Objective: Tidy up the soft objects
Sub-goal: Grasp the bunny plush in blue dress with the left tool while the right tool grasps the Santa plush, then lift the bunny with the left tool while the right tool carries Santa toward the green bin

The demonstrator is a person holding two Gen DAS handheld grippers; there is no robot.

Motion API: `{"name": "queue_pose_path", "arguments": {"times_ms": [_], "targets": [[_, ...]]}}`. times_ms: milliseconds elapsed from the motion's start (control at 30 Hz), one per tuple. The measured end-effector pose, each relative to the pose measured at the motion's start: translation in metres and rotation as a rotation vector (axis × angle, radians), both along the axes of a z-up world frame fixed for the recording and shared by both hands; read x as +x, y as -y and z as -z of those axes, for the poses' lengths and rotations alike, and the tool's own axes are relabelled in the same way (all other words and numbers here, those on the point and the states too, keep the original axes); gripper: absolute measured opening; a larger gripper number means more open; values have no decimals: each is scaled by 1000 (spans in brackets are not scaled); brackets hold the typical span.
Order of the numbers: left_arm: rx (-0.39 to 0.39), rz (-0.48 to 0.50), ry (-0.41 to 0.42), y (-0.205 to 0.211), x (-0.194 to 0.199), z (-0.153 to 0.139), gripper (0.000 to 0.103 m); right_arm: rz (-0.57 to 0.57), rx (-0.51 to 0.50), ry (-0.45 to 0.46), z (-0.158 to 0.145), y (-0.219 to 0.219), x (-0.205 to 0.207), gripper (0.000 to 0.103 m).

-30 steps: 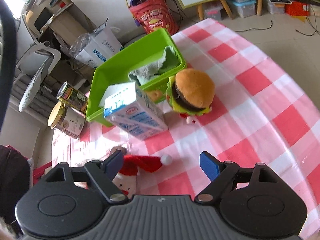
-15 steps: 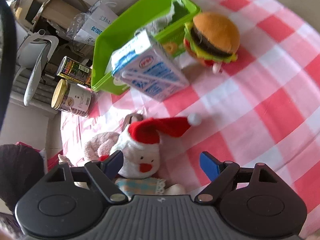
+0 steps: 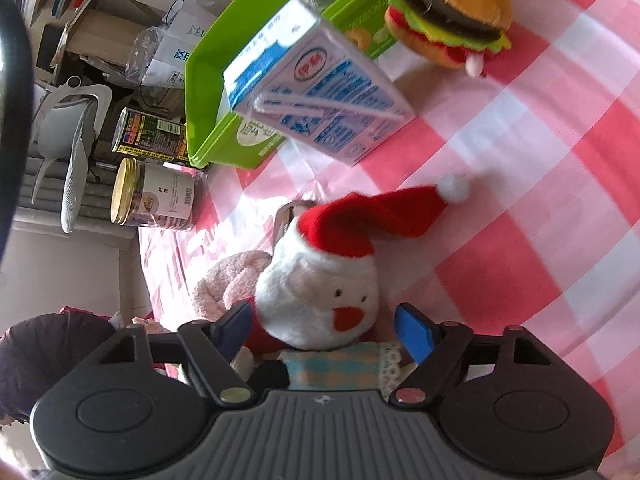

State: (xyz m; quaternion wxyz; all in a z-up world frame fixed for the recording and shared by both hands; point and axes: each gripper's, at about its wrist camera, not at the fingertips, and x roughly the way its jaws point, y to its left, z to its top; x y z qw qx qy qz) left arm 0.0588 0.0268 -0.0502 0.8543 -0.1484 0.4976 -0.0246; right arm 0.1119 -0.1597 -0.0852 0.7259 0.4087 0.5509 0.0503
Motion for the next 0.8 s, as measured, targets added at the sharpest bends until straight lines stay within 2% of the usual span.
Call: {"name": "queue_pose_path", "arguments": {"times_ms": [167,267,600,800], "targets": [[-13,19,-4,-4,1,2,42,16,7,23,3,-2,2,43],[-23,50,-5,-5,1,0,38,1,-15,44,-2,-1,2,37],[-22,146,-4,1,-1,-5,35,-16,-98,82,-20,26,-6,36],[23,215,11,8,3,-11,35,-52,-200,71,-27,46,-12,36]]}}
